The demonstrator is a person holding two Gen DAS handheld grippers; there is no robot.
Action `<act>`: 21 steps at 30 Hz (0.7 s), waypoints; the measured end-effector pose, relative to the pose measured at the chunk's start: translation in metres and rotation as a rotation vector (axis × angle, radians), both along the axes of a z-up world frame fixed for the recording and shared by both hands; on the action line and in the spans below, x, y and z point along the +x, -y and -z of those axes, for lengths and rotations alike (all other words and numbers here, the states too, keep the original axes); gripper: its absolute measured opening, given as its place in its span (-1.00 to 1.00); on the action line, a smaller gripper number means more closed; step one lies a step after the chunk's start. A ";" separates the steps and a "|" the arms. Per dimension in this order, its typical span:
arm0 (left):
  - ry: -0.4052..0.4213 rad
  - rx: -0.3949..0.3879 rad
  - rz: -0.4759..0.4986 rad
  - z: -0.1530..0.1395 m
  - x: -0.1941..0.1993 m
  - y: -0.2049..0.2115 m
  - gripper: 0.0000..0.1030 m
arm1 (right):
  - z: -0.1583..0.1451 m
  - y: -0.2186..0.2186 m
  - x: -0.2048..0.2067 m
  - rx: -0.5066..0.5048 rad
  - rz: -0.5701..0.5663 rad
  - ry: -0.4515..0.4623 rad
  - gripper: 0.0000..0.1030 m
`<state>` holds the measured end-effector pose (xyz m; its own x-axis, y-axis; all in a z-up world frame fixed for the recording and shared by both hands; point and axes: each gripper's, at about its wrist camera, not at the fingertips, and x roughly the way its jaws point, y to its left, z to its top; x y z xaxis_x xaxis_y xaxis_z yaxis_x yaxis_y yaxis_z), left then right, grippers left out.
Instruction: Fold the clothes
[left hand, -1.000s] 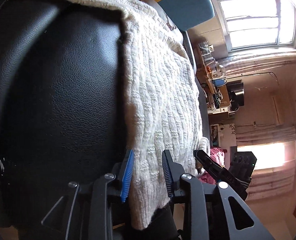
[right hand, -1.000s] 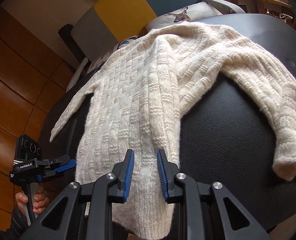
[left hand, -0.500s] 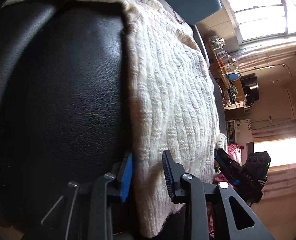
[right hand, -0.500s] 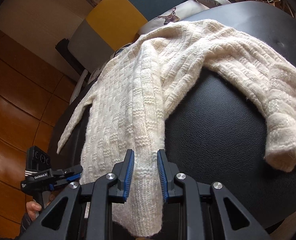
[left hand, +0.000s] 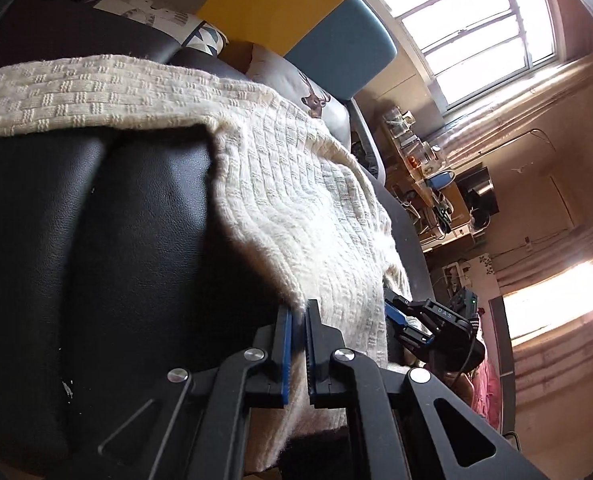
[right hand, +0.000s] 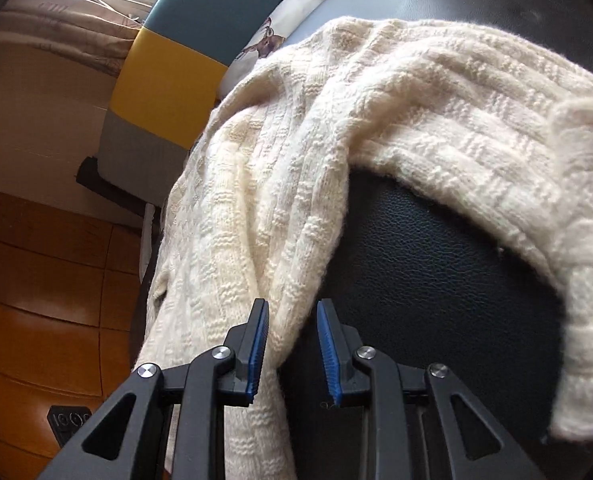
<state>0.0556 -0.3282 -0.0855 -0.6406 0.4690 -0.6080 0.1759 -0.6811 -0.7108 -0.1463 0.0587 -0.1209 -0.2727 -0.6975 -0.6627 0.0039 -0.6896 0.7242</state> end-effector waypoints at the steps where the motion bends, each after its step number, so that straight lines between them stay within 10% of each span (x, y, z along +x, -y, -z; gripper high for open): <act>1: -0.002 0.009 -0.002 0.001 0.000 -0.001 -0.89 | 0.003 0.004 -0.003 0.011 0.011 0.005 -0.49; 8: -0.014 0.008 -0.070 0.002 0.009 0.026 -0.89 | 0.000 0.028 -0.014 0.162 -0.003 -0.110 -0.72; 16: 0.025 -0.062 -0.127 0.011 0.021 0.048 -0.90 | -0.021 0.072 -0.008 0.759 -0.351 -0.413 -0.87; 21: 0.073 -0.053 -0.086 0.029 0.020 0.040 -0.90 | -0.020 0.054 -0.023 0.908 -0.391 -0.426 -0.87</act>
